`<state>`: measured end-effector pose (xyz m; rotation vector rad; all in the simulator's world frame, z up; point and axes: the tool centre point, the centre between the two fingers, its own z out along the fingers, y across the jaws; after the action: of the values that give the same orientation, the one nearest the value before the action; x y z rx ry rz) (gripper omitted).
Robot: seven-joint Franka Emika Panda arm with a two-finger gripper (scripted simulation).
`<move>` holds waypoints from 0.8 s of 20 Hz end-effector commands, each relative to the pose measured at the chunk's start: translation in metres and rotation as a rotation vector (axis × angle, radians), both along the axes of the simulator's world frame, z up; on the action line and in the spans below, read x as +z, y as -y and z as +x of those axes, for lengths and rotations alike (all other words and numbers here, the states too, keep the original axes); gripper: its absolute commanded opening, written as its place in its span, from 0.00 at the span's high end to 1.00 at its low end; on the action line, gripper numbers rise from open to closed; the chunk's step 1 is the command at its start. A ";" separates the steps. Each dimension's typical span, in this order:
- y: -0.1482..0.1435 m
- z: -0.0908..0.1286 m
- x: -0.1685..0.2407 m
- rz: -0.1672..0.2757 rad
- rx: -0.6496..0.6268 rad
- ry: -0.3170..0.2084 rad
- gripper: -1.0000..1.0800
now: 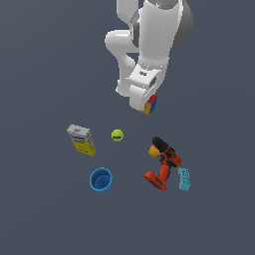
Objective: Pick up a designated object from a clutter of objects.
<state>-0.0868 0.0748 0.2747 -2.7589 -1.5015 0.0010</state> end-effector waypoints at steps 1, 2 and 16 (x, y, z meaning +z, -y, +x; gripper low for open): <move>-0.001 -0.009 0.023 0.001 0.000 0.001 1.00; -0.002 -0.011 0.031 0.001 0.000 0.001 1.00; -0.006 -0.036 0.105 0.000 -0.001 0.001 1.00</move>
<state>-0.1213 0.0802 0.3746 -2.7593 -1.5008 0.0007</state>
